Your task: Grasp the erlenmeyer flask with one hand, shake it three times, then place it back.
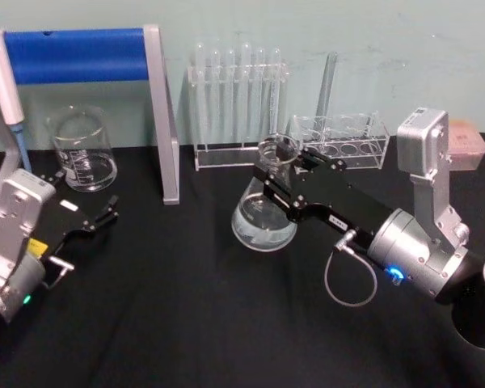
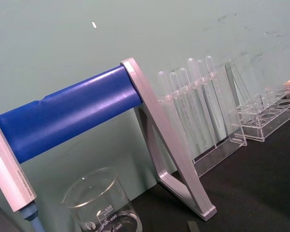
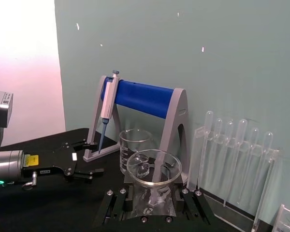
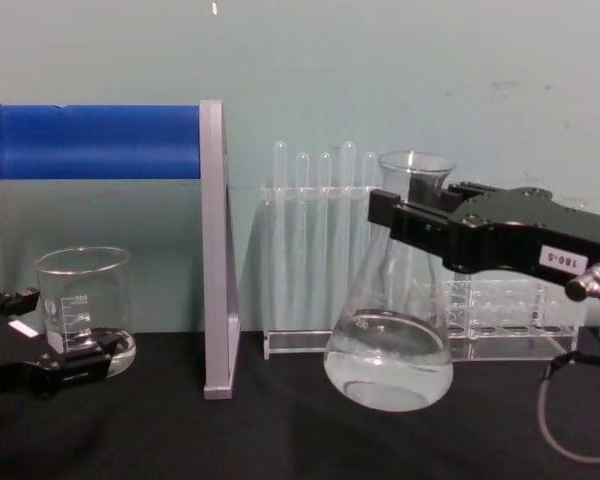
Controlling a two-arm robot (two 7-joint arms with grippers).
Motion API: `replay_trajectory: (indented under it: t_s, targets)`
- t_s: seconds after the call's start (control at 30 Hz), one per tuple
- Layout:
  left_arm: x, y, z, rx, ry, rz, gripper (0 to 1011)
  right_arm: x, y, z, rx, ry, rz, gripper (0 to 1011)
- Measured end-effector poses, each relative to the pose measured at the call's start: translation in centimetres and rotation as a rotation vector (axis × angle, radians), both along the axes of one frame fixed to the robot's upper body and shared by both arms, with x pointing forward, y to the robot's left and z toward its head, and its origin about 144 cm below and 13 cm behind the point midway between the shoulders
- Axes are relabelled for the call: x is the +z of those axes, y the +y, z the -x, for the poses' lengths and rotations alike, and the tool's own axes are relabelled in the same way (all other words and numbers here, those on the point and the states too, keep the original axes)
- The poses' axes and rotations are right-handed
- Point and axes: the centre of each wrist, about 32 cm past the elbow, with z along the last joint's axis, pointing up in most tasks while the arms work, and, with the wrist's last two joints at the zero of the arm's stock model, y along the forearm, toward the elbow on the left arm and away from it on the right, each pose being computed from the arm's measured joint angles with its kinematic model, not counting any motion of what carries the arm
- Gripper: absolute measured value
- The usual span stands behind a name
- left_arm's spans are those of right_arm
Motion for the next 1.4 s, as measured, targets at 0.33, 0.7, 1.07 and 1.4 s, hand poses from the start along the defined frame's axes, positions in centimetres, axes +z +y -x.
replay_trajectory:
  t_s: [0.33, 0.7, 1.07, 1.4]
  targets:
    - [0.0, 0.0, 0.0, 0.000, 0.000, 0.000, 1001, -0.1, 0.0, 0.0, 0.004, 0.004, 0.006, 456]
    - [0.0, 0.0, 0.0, 0.000, 0.000, 0.000, 1001, -0.2, 0.0, -0.1, 0.014, 0.013, 0.020, 456]
    - [0.0, 0.0, 0.0, 0.000, 0.000, 0.000, 1001, -0.5, -0.1, -0.6, 0.063, 0.016, 0.052, 456]
    - [0.0, 0.0, 0.0, 0.000, 0.000, 0.000, 1001, -1.4, -0.6, -1.1, 0.101, 0.048, 0.066, 453]
